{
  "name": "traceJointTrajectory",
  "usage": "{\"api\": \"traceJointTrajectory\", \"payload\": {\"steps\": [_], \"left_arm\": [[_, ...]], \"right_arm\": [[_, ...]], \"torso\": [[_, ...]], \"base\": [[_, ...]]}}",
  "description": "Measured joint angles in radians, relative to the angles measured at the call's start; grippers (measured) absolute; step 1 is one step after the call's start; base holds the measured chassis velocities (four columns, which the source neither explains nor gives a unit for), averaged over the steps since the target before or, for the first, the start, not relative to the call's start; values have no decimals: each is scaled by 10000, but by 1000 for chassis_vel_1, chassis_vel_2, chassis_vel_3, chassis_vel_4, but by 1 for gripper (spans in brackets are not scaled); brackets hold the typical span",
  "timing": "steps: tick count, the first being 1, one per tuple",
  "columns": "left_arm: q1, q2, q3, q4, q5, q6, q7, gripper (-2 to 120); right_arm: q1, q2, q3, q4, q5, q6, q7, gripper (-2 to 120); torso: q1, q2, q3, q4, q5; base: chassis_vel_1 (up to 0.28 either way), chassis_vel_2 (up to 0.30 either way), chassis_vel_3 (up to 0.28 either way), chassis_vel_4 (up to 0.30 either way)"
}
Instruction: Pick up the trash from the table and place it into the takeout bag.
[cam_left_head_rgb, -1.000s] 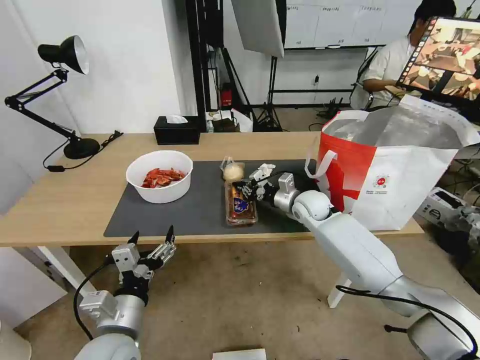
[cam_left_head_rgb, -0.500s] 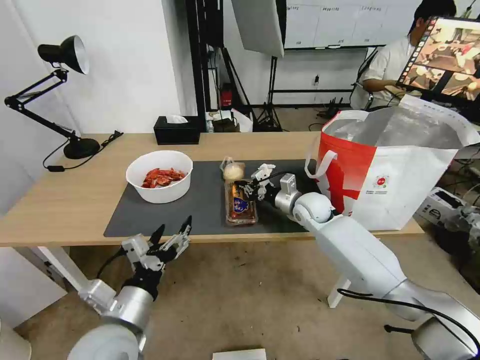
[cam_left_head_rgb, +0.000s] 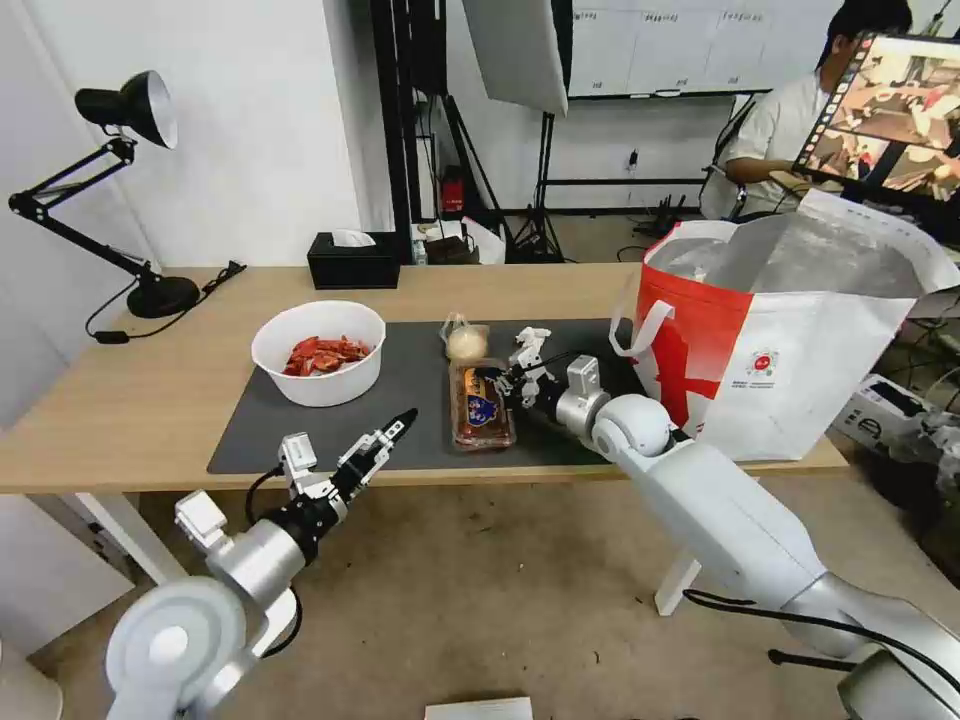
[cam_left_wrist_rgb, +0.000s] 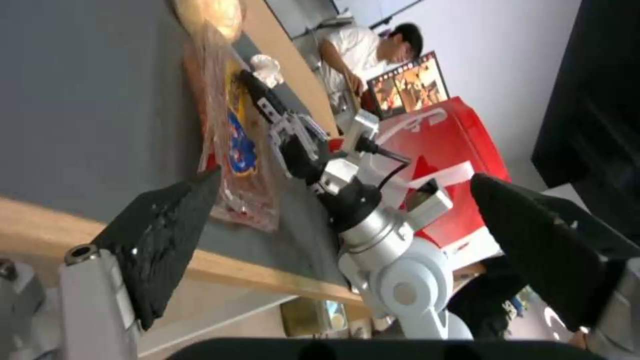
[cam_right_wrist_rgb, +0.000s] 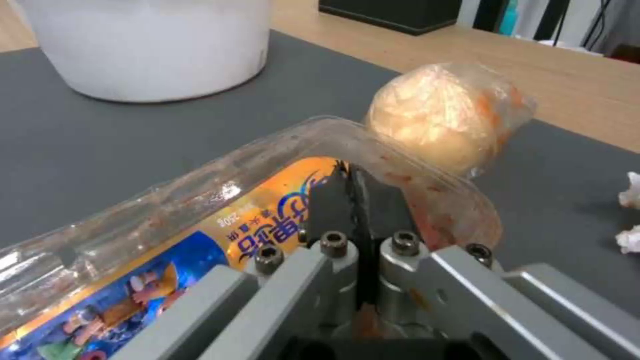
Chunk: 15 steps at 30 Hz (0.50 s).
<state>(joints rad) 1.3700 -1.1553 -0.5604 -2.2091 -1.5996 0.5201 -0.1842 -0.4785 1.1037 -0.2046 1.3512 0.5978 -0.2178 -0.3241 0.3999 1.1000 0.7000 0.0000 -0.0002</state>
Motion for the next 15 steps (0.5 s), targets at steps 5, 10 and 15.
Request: {"api": "traceJointTrajectory", "payload": {"steps": [5, 10, 15], "left_arm": [[-1151, 417, 393, 861, -480, 77, -178, 100], [-1981, 665, 735, 1570, -710, 187, -402, 100], [-2452, 746, 1055, 1955, -914, 627, -746, 100]], "right_arm": [[93, 24, -20, 3, 1, -4, 34, 0], [185, 59, -77, 8, 1, -24, 40, 0], [220, 38, -94, 29, -3, -50, 43, 0]], "torso": [[1, 0, 0, -1, 0], [1, 0, 0, 2, 1], [1, 0, 0, 0, 2]], "base": [[0, 0, 0, 0], [0, 0, 0, 0], [0, 0, 0, 0]]}}
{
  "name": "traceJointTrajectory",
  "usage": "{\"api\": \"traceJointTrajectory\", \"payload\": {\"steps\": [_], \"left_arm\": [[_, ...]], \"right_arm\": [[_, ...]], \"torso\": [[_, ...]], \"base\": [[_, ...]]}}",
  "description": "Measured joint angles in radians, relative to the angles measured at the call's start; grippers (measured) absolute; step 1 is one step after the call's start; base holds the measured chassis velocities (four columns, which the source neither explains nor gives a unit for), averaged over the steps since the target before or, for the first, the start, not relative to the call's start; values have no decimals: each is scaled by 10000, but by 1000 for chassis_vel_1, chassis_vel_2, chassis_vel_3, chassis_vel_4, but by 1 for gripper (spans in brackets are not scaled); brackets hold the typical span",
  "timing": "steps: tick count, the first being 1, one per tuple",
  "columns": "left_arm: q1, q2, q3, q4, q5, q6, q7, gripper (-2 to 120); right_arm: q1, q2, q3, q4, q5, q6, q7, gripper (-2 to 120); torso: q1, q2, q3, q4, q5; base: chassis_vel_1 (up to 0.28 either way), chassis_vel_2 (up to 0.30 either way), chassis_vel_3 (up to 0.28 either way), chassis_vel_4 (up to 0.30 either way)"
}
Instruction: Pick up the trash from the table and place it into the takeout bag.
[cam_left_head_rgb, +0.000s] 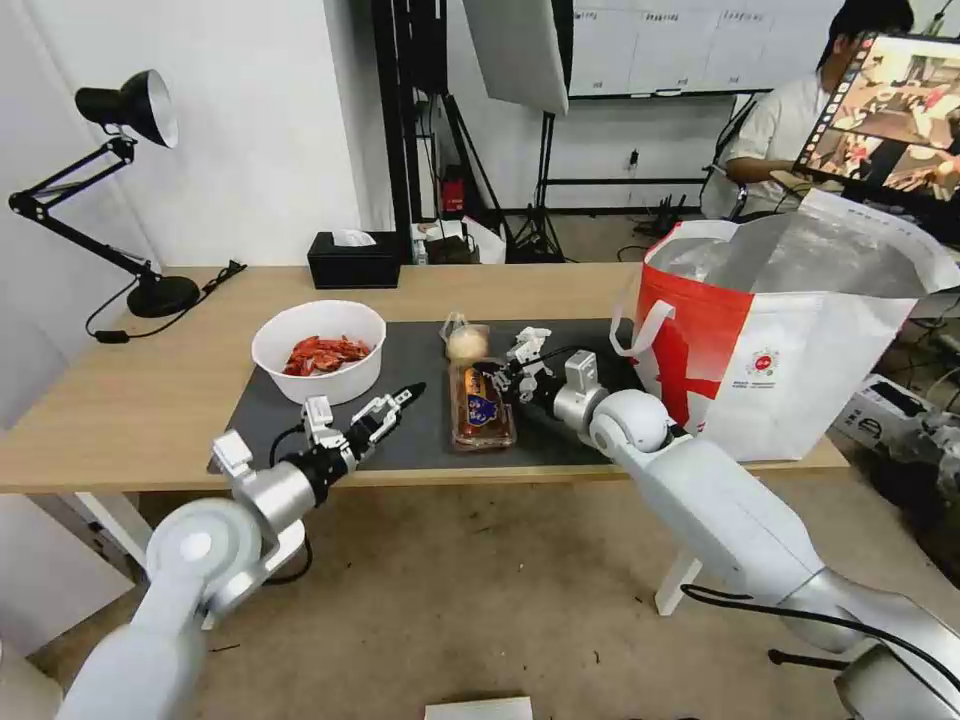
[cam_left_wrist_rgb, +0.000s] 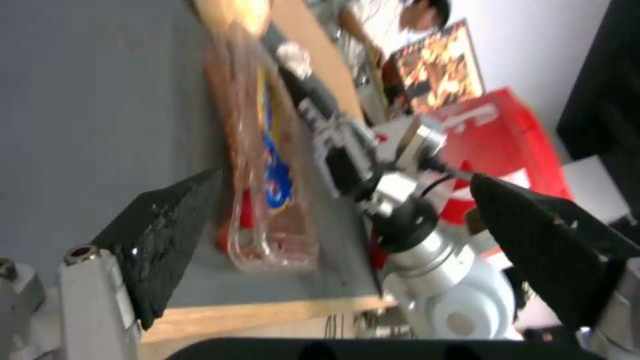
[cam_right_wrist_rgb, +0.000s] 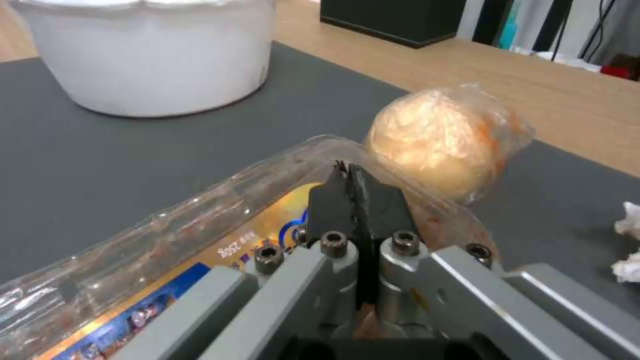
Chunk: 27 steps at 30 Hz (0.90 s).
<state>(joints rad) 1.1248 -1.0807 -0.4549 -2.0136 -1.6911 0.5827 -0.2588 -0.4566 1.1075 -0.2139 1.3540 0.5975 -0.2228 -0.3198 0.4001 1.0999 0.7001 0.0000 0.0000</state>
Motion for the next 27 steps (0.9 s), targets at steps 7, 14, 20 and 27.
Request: {"api": "traceJointTrajectory", "payload": {"steps": [7, 14, 20, 27], "left_arm": [[-697, -35, 648, 505, -169, 360, -105, 100], [-1304, -199, 1172, 1102, -268, 461, -165, 100], [-1626, -319, 1377, 1437, -238, 756, -485, 100], [-1784, -278, 1454, 1747, 312, 803, -538, 100]], "right_arm": [[14, -65, -4, 70, -16, -21, 5, 0], [-43, -170, 19, 219, -5, -42, 51, 0], [-103, -299, 62, 340, 51, -49, 85, 0], [-210, -357, 96, 445, 80, -57, 102, 0]], "torso": [[0, 0, 0, 1, 0], [0, 0, -1, 0, 1], [0, 0, 0, 0, 0], [0, 0, -1, 0, 1]], "base": [[0, 0, 0, 0], [0, 0, 0, 0], [0, 0, 0, 0], [0, 0, 0, 0]]}}
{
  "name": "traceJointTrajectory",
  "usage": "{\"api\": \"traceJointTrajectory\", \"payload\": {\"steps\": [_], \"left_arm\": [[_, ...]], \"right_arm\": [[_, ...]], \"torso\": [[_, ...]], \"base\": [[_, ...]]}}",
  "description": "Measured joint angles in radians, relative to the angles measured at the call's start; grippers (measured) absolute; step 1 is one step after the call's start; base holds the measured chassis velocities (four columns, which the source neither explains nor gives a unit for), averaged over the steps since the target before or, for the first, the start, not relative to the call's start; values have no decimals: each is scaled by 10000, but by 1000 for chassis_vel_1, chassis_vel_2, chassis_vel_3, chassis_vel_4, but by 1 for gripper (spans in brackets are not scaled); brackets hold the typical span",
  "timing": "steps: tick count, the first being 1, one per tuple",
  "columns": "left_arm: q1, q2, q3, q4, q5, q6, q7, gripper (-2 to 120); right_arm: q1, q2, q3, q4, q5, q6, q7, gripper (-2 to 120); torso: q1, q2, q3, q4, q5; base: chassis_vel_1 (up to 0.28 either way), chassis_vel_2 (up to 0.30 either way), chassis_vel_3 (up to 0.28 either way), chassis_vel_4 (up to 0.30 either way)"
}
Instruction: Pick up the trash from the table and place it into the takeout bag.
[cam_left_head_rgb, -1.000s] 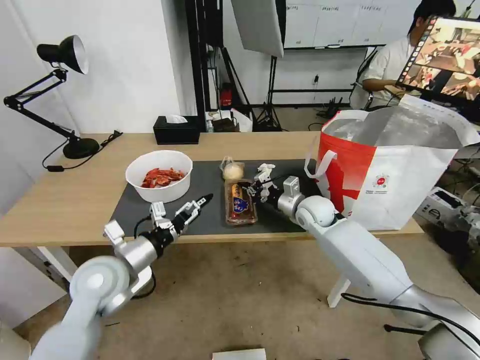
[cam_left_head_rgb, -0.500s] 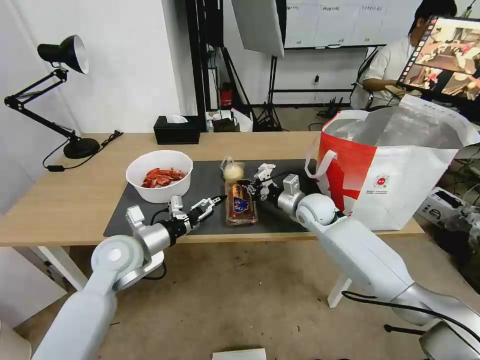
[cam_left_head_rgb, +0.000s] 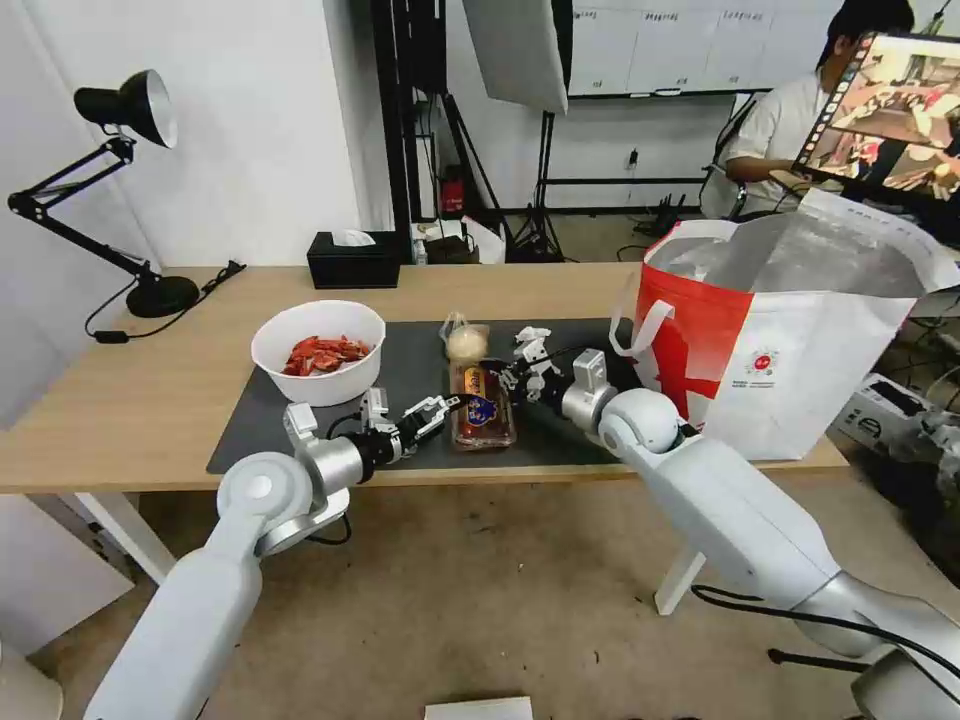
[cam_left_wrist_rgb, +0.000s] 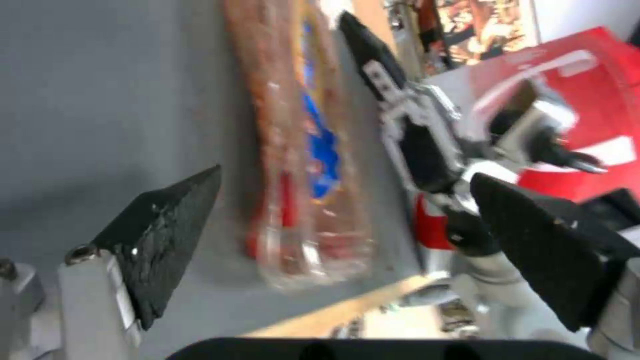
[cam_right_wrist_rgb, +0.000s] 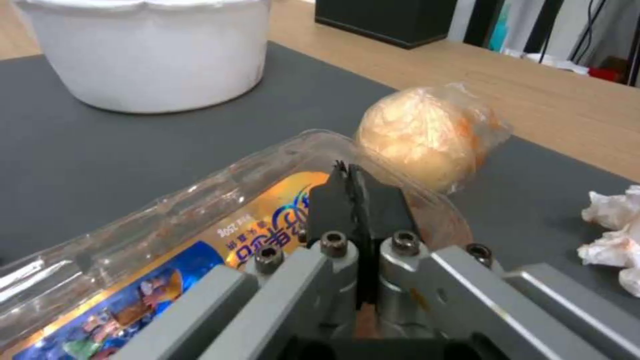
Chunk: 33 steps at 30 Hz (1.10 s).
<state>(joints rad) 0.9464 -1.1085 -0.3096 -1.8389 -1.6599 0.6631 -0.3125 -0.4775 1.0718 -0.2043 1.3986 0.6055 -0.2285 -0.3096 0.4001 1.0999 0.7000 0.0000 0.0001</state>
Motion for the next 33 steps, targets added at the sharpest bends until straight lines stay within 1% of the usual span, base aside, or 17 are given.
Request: {"api": "traceJointTrajectory", "payload": {"steps": [7, 12, 19, 23, 33], "left_arm": [[-100, 99, 139, 136, 370, 152, 1, 100], [-150, 115, 234, 130, 367, 261, -13, 100], [-376, -26, 570, 130, 272, 423, -62, 100], [-672, -133, 825, 295, 247, 459, -100, 100], [-952, -214, 1104, 517, 211, 477, -121, 100]], "right_arm": [[-59, -5, 4, 3, 6, -2, 24, 0], [-56, -7, 1, 4, 32, -3, 37, 0], [-26, -55, -8, 9, 78, -5, 47, 0], [6, -81, -14, 14, 138, -11, 62, 0], [16, -69, -9, -26, 180, -13, 74, 0]], "torso": [[0, 0, 0, 0, -1], [-1, 0, 0, 1, -1], [-1, 0, 0, 0, 0], [0, 0, 0, 0, 0], [-1, 0, 0, 0, -1]], "base": [[0, 0, 0, 0], [0, 0, 0, 0], [0, 0, 0, 0], [0, 0, 0, 0], [0, 0, 0, 0]]}}
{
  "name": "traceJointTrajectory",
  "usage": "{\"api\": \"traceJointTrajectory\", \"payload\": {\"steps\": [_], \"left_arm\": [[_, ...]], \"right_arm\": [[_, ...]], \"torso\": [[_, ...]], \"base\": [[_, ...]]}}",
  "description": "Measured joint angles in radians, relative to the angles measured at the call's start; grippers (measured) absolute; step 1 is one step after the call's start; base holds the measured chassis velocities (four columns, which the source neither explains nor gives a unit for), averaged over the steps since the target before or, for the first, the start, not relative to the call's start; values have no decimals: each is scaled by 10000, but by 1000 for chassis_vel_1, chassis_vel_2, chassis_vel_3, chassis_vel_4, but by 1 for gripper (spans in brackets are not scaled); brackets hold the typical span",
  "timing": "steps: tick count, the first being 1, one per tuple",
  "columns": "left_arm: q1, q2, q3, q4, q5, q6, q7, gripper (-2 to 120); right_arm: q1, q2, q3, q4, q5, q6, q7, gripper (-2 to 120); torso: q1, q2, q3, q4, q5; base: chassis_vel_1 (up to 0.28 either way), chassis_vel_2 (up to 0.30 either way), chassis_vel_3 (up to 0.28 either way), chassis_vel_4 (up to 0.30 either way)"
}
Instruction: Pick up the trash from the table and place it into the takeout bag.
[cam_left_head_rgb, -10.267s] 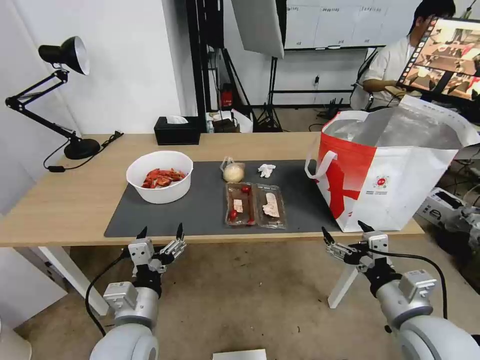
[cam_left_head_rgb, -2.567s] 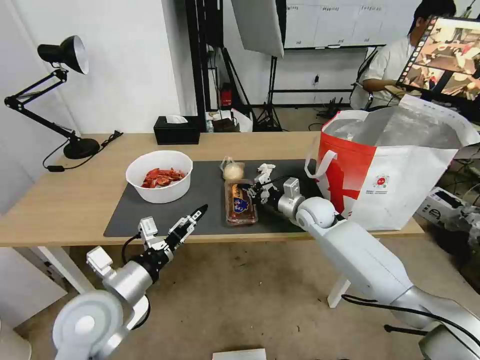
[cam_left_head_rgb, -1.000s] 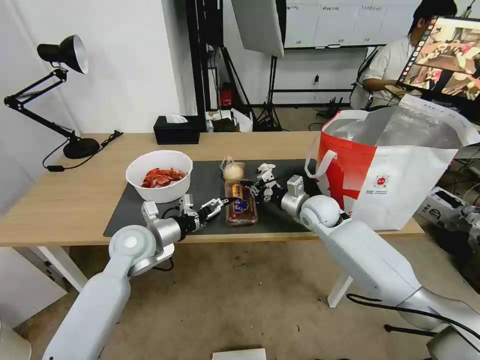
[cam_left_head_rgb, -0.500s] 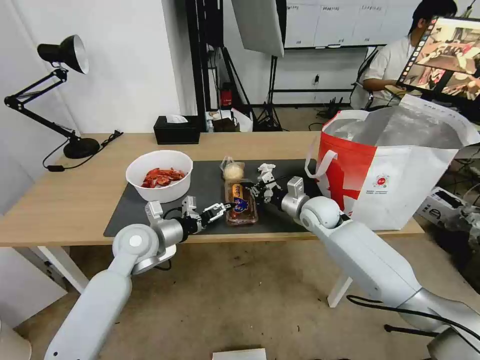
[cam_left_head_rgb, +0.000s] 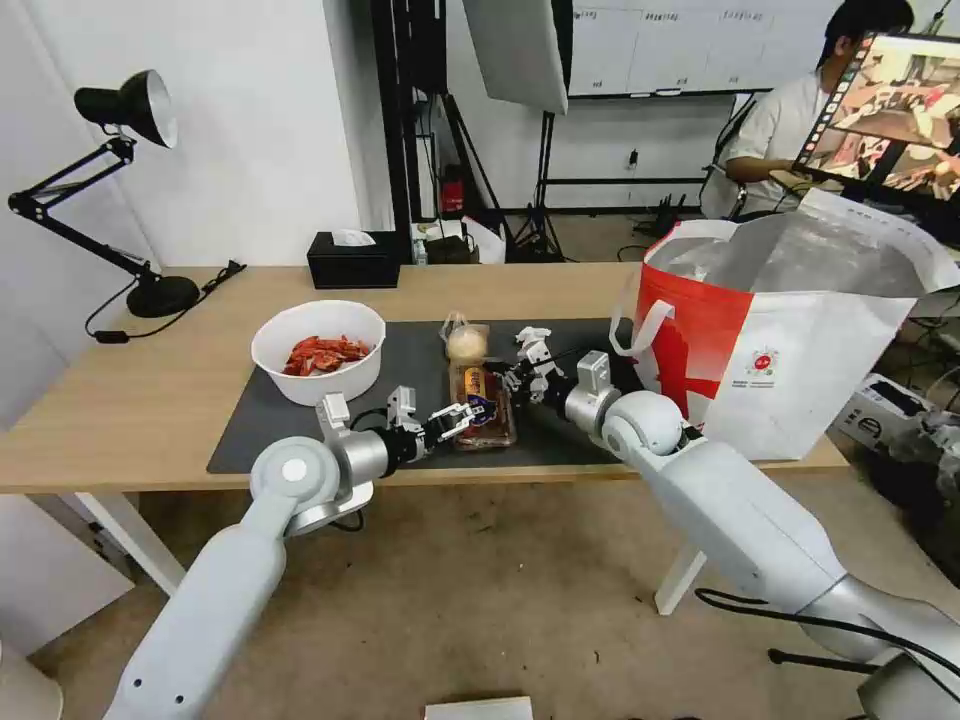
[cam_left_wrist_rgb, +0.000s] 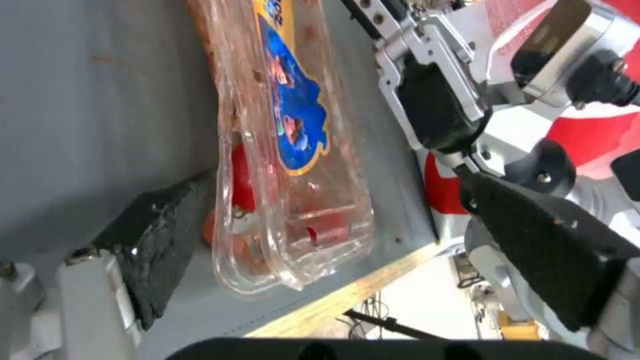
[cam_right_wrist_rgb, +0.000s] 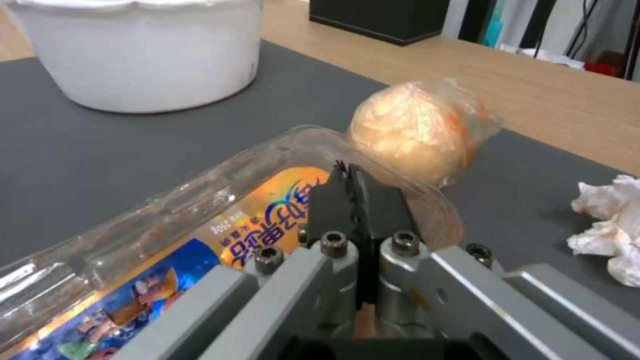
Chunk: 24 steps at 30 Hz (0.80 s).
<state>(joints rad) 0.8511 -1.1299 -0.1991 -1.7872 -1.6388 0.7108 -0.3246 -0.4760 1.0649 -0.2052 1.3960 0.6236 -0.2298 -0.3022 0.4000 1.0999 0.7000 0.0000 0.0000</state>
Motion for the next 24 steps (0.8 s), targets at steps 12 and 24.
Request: {"api": "traceJointTrajectory", "payload": {"steps": [12, 24], "left_arm": [[-55, 96, 12, 89, 25, -46, -50, 60], [106, 108, 41, 85, 172, -34, -39, 19]], "right_arm": [[-36, 39, 56, -21, 15, 0, 28, 0], [-43, 37, 138, -27, 45, -2, 41, 0]], "torso": [[0, 0, 0, 0, 0], [0, 0, -1, 1, 0]], "base": [[0, 0, 0, 0], [0, 0, 0, 0]]}}
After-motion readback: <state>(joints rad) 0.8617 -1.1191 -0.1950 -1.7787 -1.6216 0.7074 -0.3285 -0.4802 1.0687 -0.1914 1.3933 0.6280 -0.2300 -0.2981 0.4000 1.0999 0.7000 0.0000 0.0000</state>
